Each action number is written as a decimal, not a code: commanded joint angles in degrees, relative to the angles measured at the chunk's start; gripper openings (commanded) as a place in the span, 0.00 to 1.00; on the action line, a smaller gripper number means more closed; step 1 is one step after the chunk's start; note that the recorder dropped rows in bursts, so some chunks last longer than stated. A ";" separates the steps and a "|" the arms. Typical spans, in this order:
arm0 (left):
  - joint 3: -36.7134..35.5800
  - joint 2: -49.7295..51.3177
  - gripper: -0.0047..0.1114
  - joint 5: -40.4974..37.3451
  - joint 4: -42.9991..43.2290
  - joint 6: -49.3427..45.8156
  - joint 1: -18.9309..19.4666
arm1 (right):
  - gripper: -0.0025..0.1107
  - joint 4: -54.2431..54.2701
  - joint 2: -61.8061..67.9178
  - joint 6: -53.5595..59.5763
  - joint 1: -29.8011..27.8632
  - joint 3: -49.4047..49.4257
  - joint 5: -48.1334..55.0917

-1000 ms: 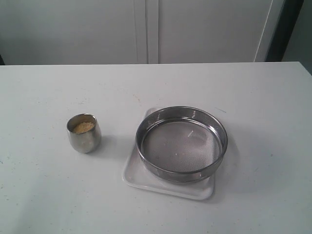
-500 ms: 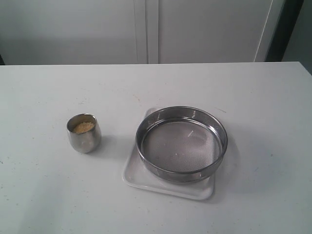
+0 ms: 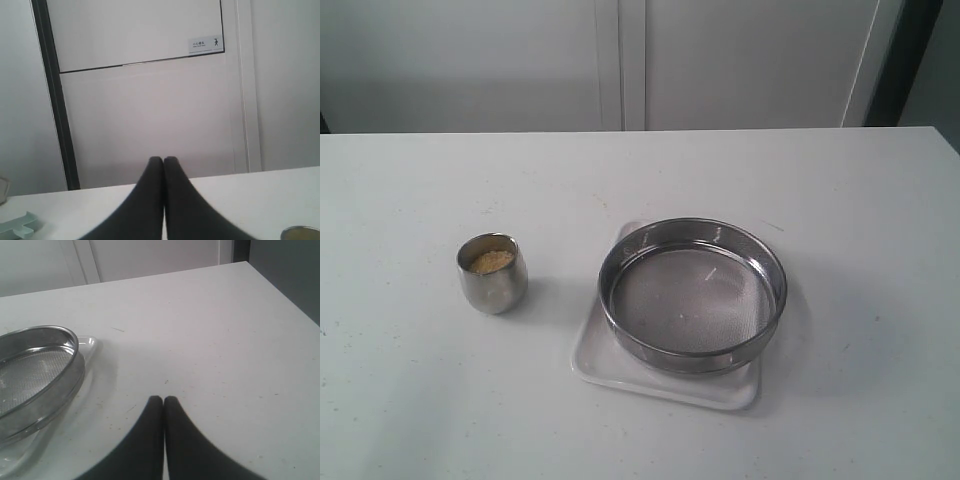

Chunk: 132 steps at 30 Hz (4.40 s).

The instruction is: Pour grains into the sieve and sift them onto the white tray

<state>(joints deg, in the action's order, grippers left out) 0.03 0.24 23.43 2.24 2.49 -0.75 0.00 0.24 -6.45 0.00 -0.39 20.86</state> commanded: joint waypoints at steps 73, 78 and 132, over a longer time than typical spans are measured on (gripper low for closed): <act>11.15 78.61 0.04 40.31 28.58 20.66 0.09 | 0.02 0.00 -0.24 -1.28 0.07 0.39 -0.82; 11.96 89.23 0.04 45.84 31.70 17.86 0.09 | 0.02 0.00 -0.24 -1.28 0.07 0.39 -0.82; 20.72 98.51 0.95 46.54 46.64 15.76 -0.01 | 0.02 0.00 -0.24 -1.28 0.07 0.39 -0.82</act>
<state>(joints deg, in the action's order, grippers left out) 20.68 98.97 69.72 49.06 18.39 -0.75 0.00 0.24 -7.50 0.00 -0.39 20.86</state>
